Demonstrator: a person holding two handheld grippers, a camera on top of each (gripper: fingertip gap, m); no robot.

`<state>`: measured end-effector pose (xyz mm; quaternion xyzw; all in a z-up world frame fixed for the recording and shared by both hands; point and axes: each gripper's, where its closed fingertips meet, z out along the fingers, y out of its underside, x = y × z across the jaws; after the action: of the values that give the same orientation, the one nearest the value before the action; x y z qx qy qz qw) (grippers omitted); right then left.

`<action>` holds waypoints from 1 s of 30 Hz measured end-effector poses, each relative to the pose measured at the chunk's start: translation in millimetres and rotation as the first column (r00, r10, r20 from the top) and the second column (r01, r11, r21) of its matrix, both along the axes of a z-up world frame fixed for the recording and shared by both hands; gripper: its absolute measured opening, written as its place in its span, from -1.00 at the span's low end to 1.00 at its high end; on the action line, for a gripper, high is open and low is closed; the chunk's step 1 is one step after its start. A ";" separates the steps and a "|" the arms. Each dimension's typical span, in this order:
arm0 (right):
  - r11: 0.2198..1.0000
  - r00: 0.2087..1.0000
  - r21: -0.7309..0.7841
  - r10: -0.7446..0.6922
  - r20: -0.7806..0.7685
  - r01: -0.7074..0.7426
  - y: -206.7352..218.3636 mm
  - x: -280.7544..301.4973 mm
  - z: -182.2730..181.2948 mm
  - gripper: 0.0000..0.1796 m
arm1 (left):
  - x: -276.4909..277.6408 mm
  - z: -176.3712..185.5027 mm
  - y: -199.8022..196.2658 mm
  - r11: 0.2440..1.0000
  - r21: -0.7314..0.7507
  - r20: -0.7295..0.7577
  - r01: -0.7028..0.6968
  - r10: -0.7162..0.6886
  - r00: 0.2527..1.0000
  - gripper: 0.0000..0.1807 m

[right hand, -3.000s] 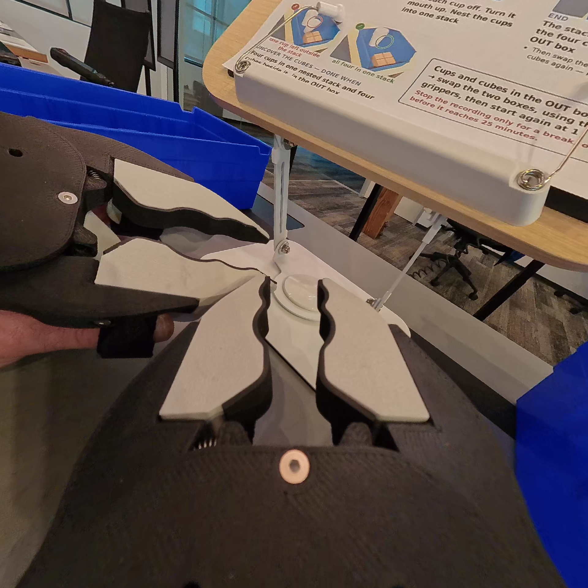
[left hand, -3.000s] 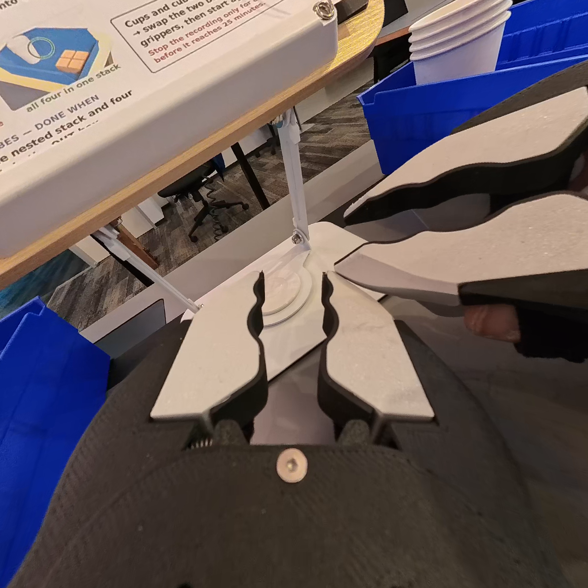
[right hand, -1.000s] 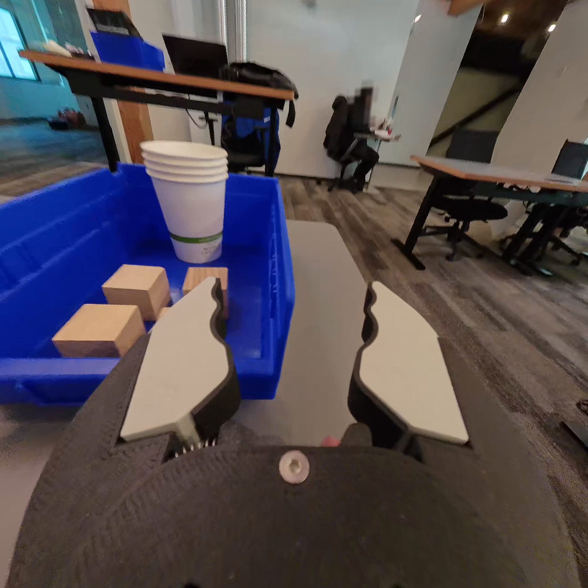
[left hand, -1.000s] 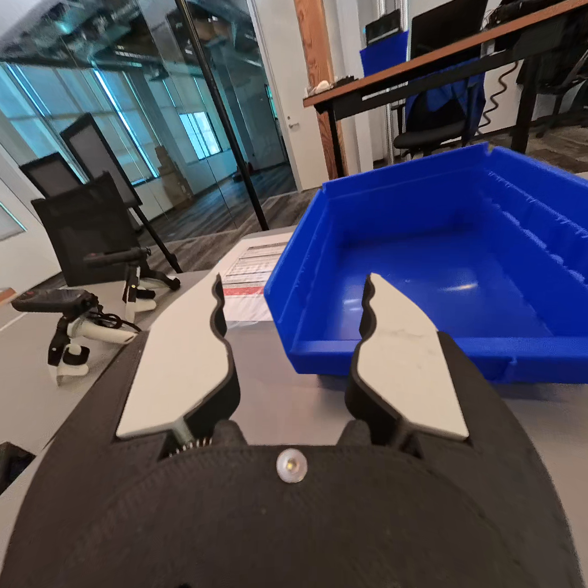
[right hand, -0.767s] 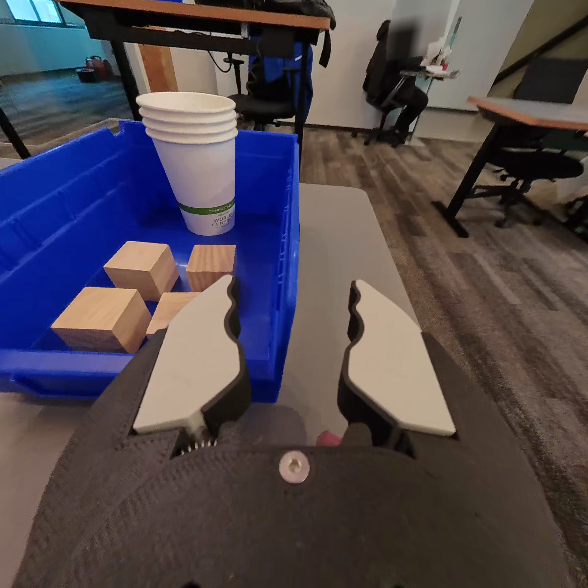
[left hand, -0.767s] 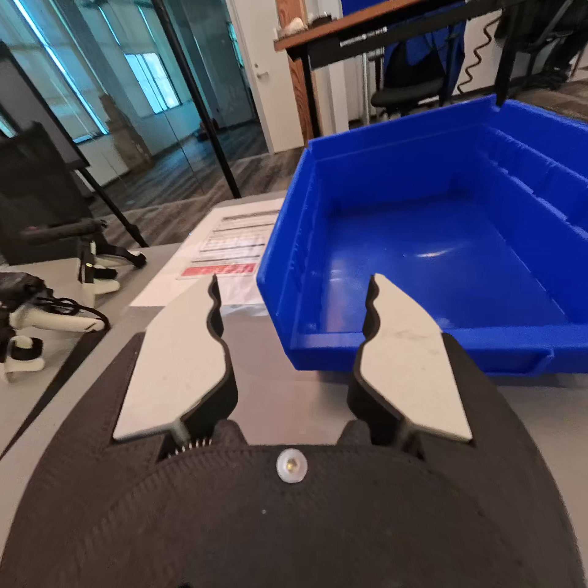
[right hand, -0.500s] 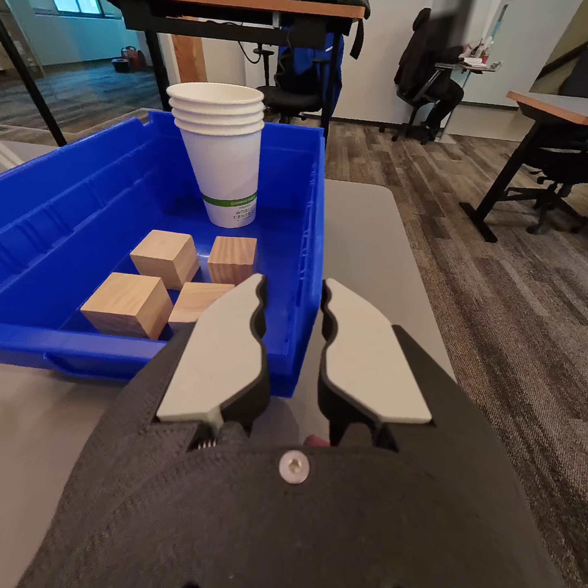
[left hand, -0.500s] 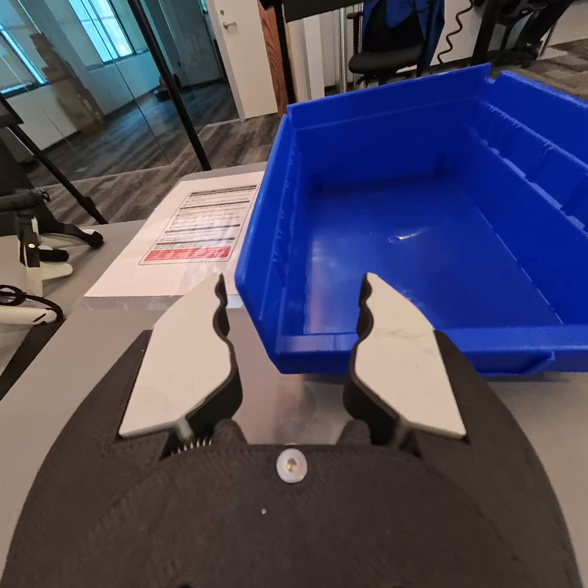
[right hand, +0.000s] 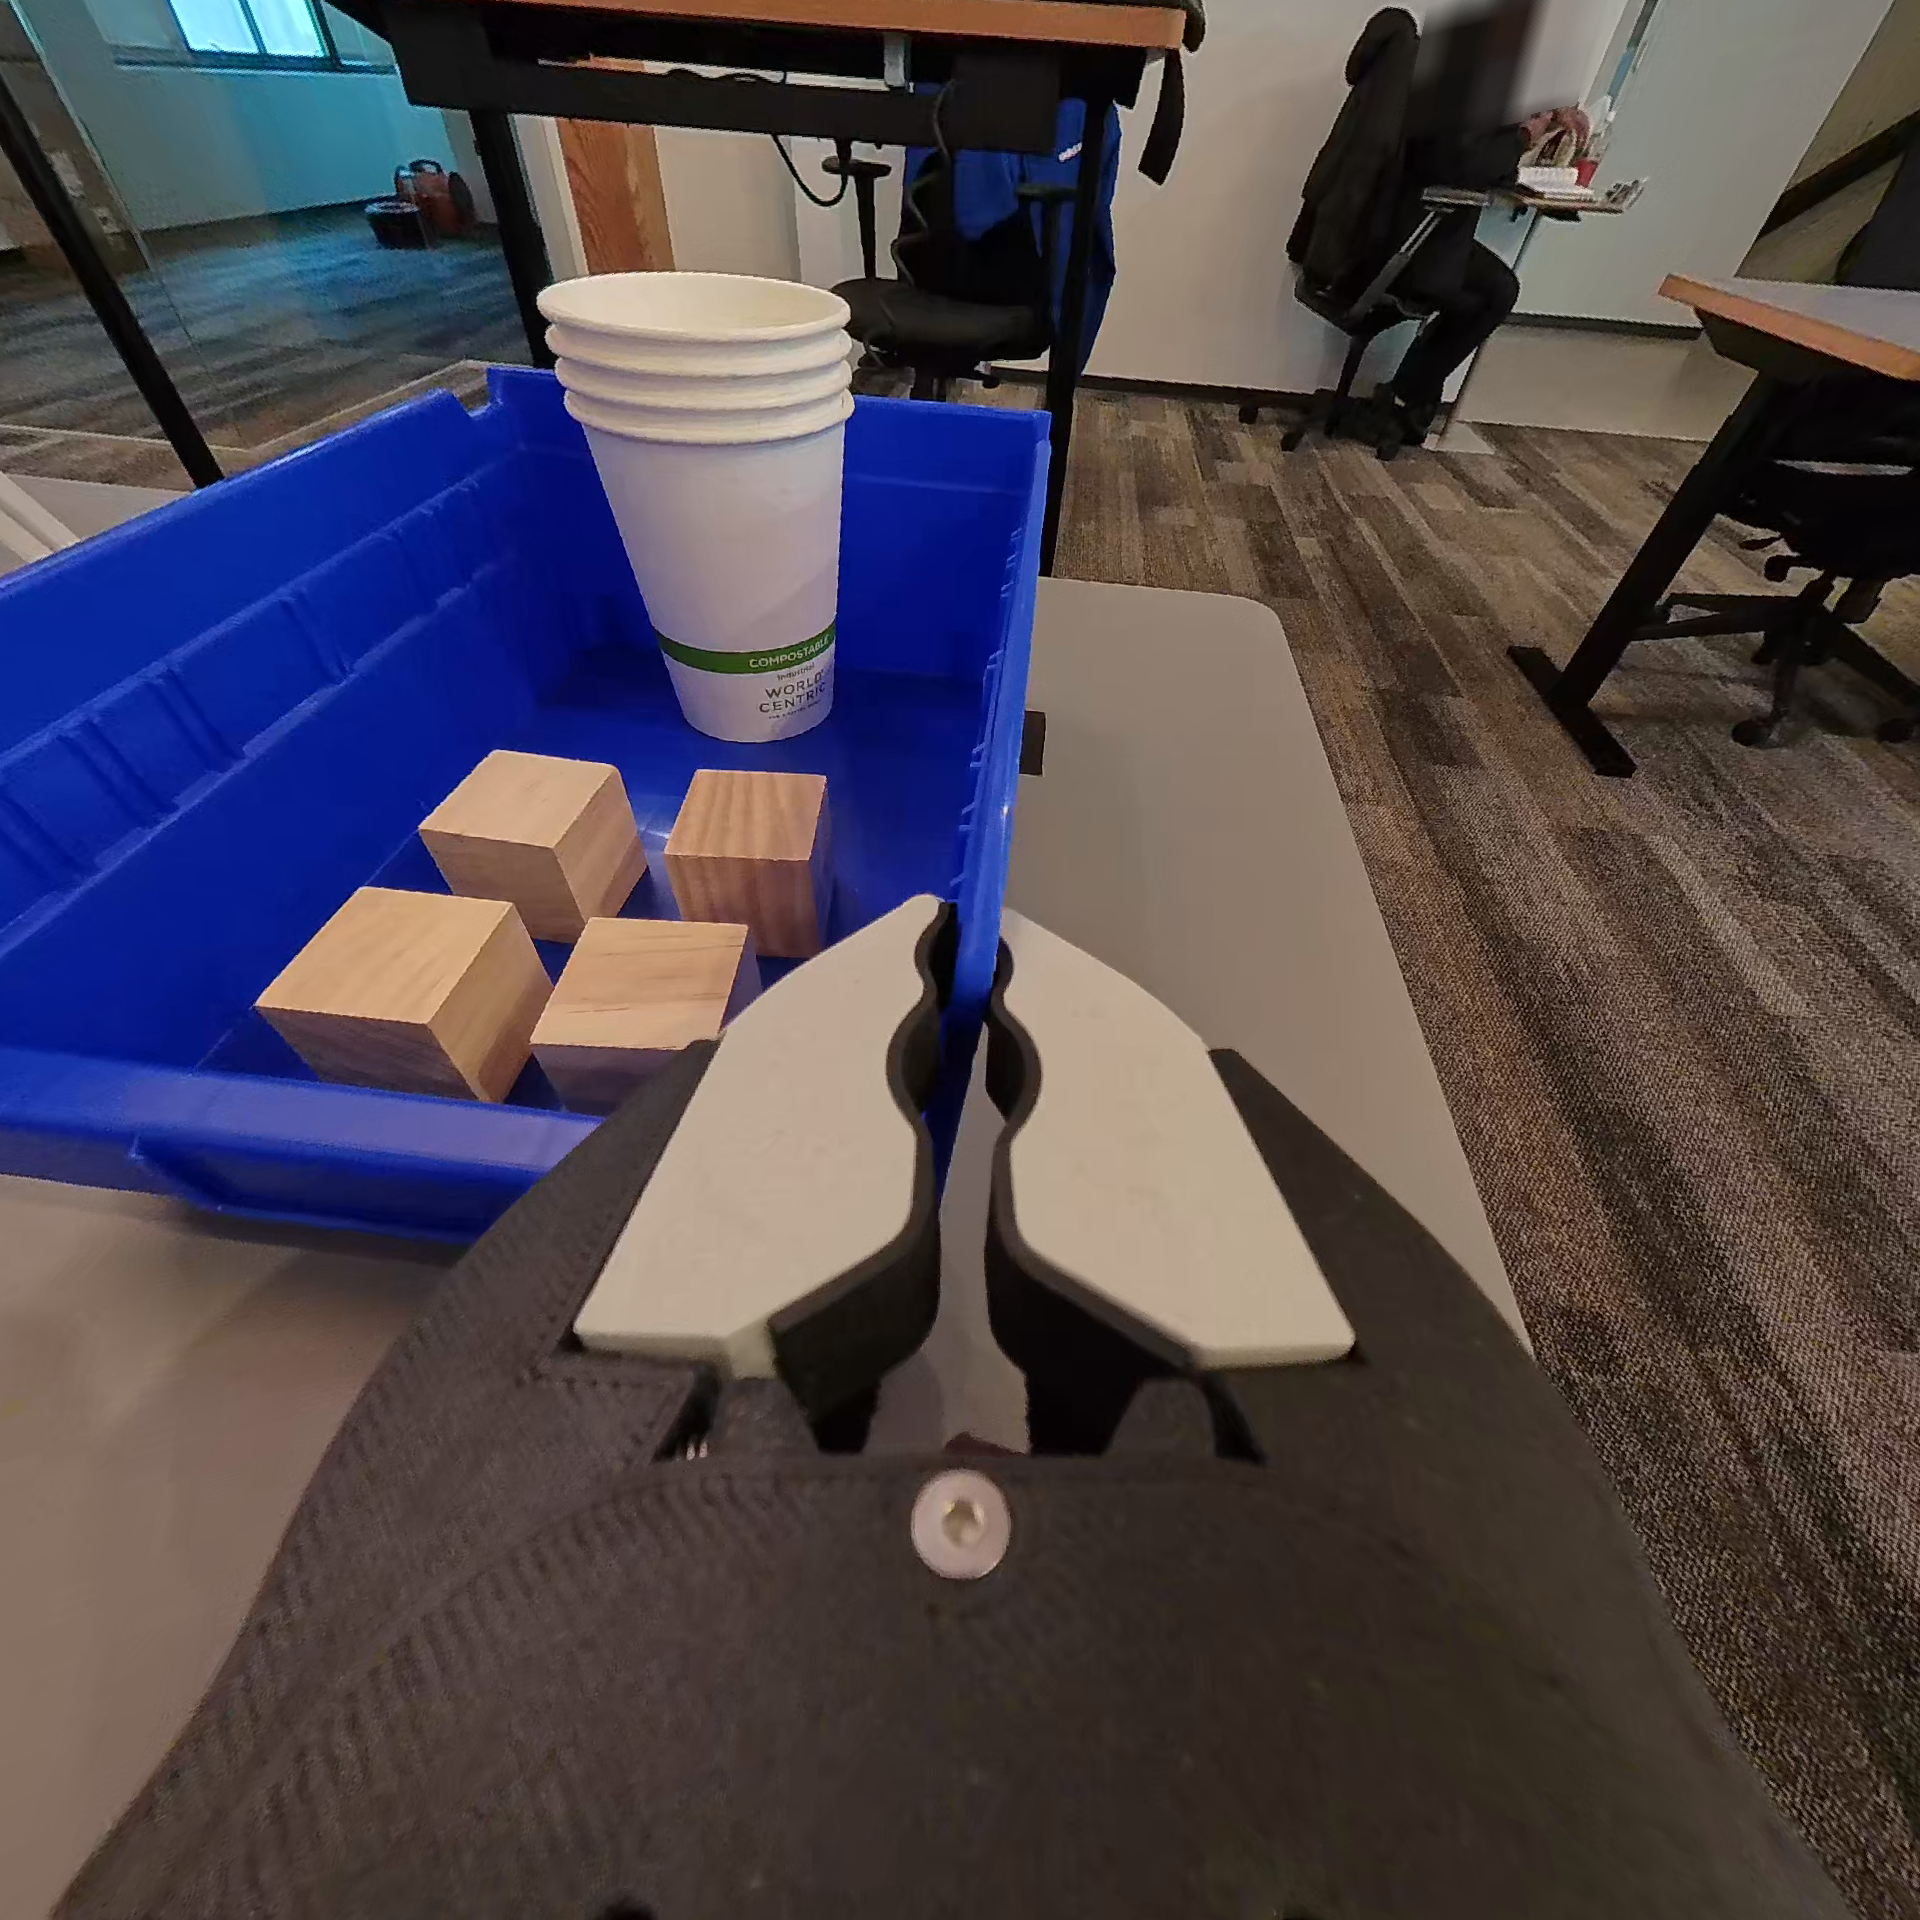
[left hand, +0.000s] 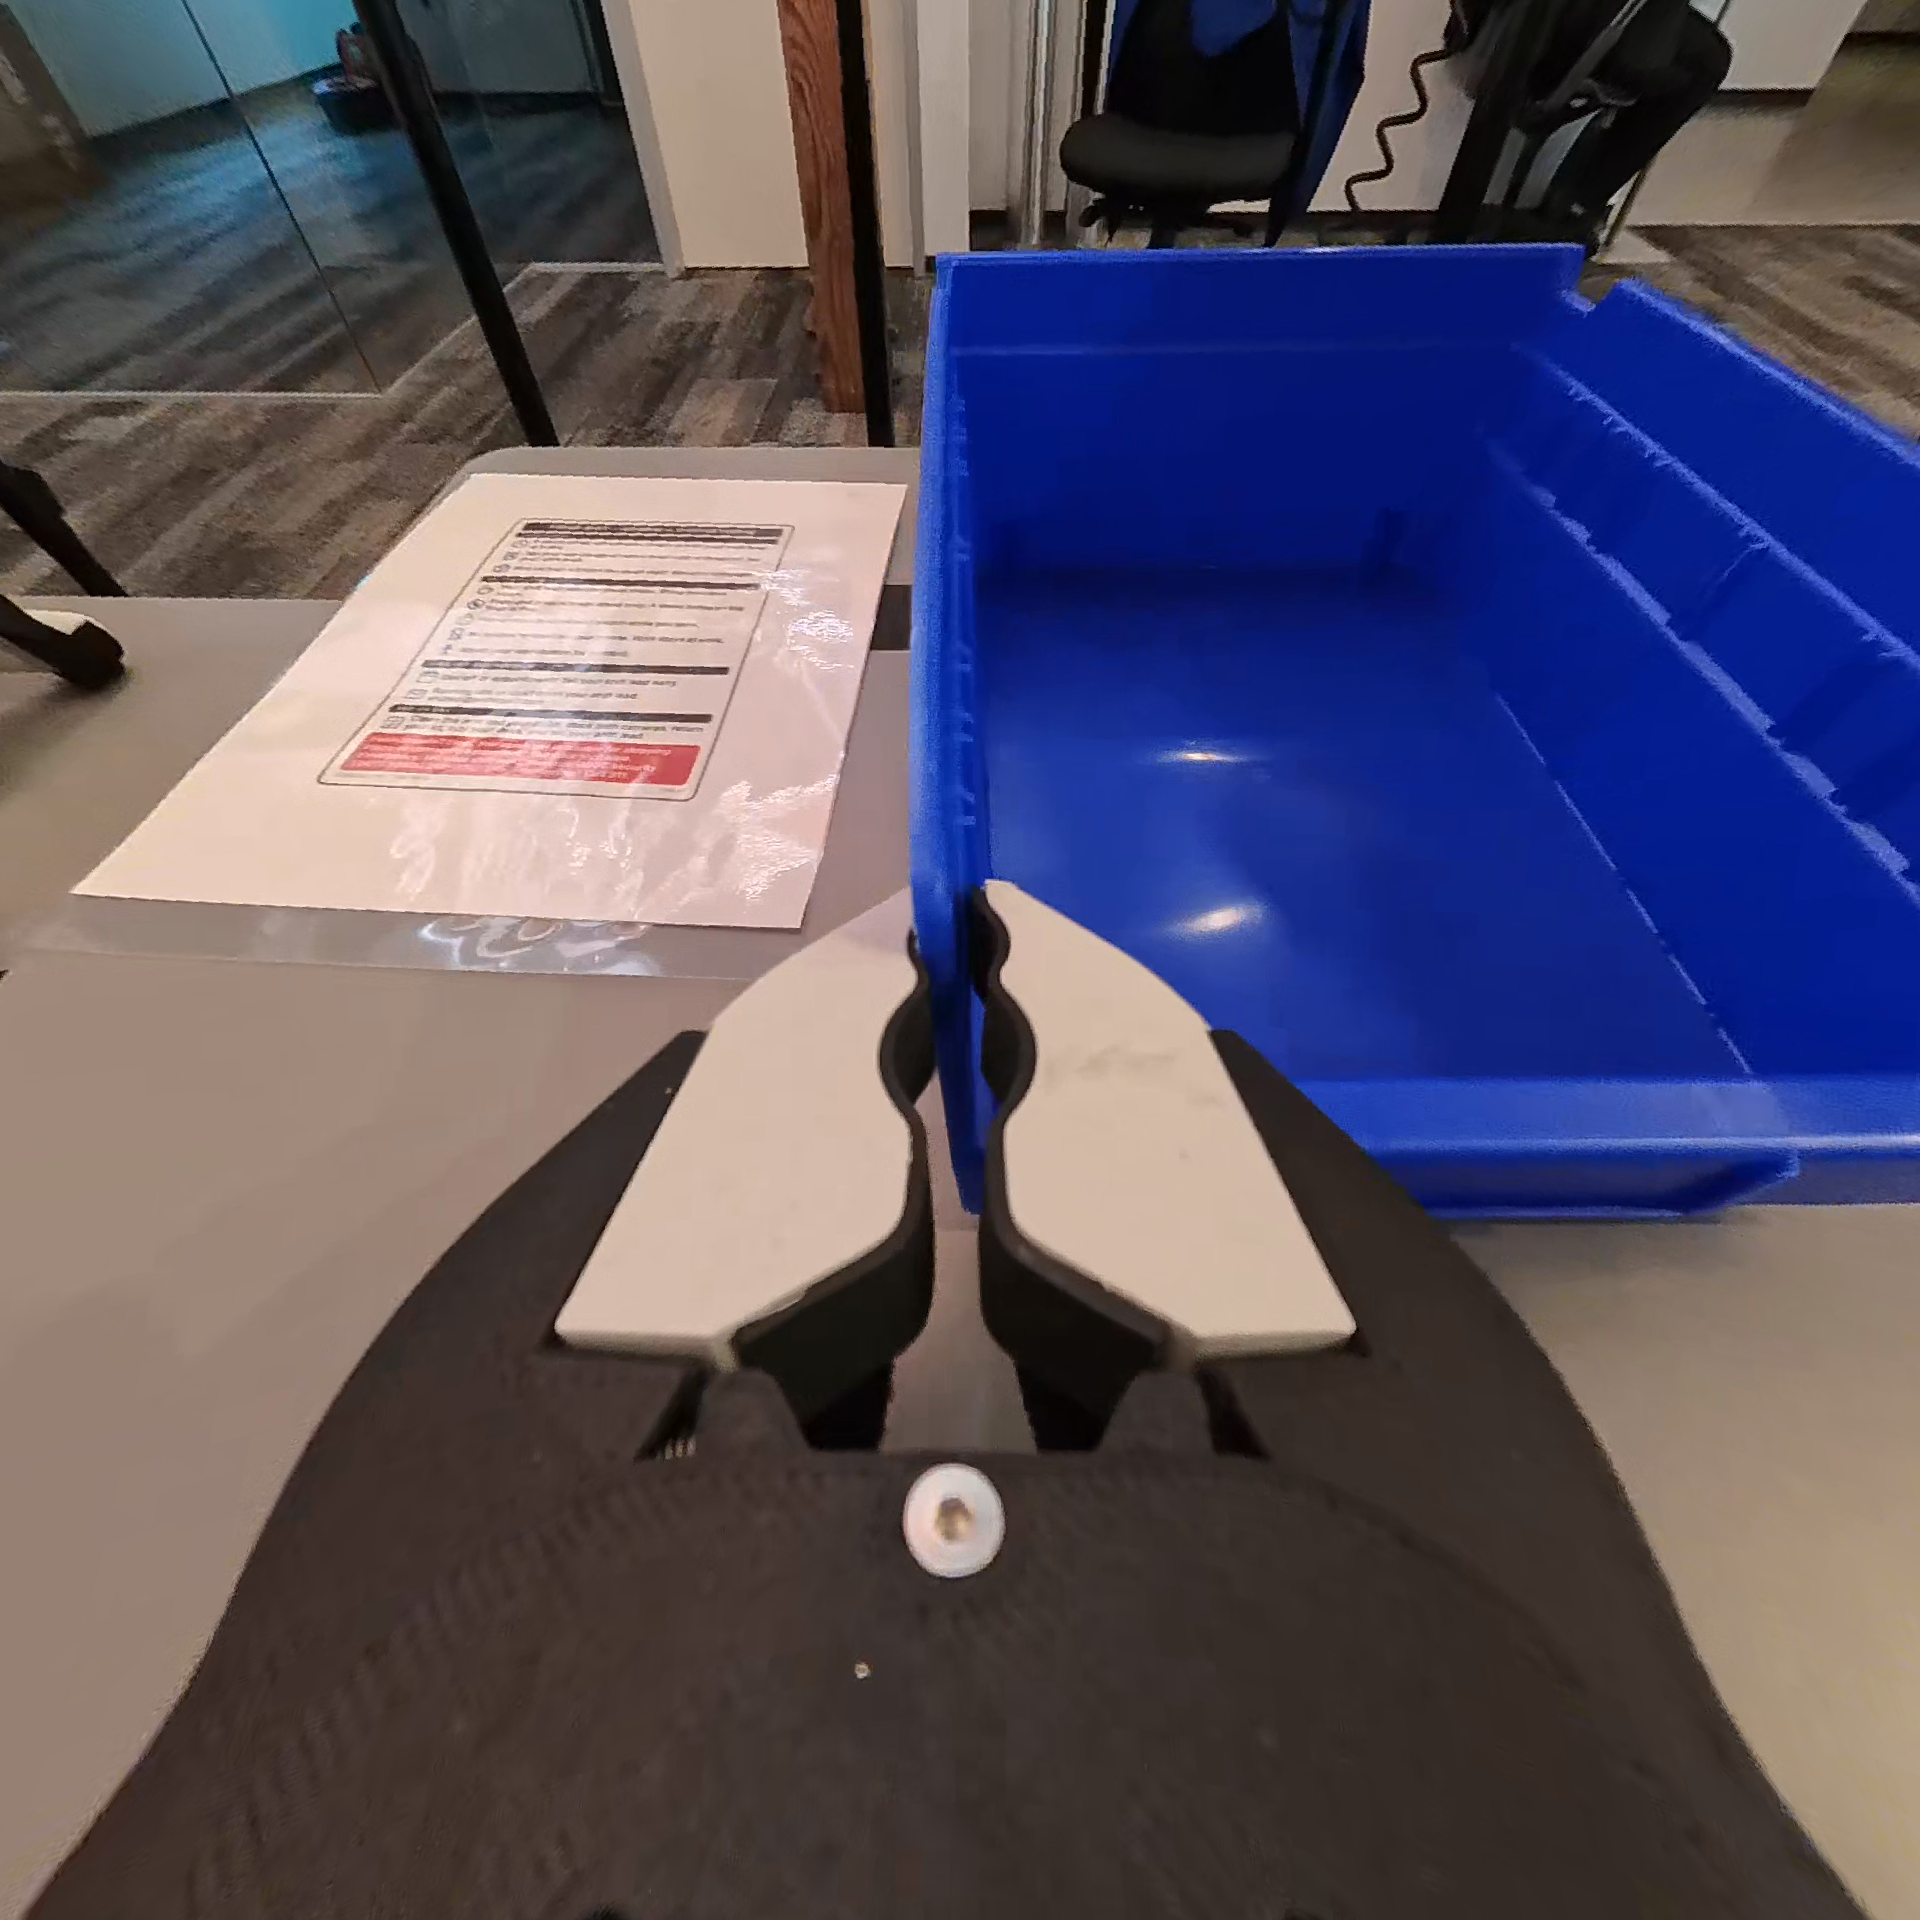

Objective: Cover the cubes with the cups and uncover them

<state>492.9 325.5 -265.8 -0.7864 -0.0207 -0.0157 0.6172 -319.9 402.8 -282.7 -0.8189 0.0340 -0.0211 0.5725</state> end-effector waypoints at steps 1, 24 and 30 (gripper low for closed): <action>1.000 1.000 0.000 -0.001 0.000 0.001 0.0 0.0 0.0 -0.97 | 0.2 0.0 -0.2 1.000 0.000 0.006 0.004 -0.004 1.000 -0.97; 1.000 1.000 -0.003 0.016 -0.027 -0.016 -23.5 -5.5 -0.1 -0.96 | 1.2 25.1 -34.1 0.992 0.118 0.085 0.043 -0.053 0.995 -0.97; 1.000 0.999 -0.003 0.019 -0.027 -0.020 -35.8 -7.9 -0.1 -0.96 | -0.2 32.4 -43.1 0.986 0.157 0.143 0.054 -0.077 0.987 -0.97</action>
<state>485.0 289.7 -265.8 -0.7872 -0.0201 0.0008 0.6163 -320.1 359.7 -250.3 -0.7673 0.0198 -0.0986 0.6334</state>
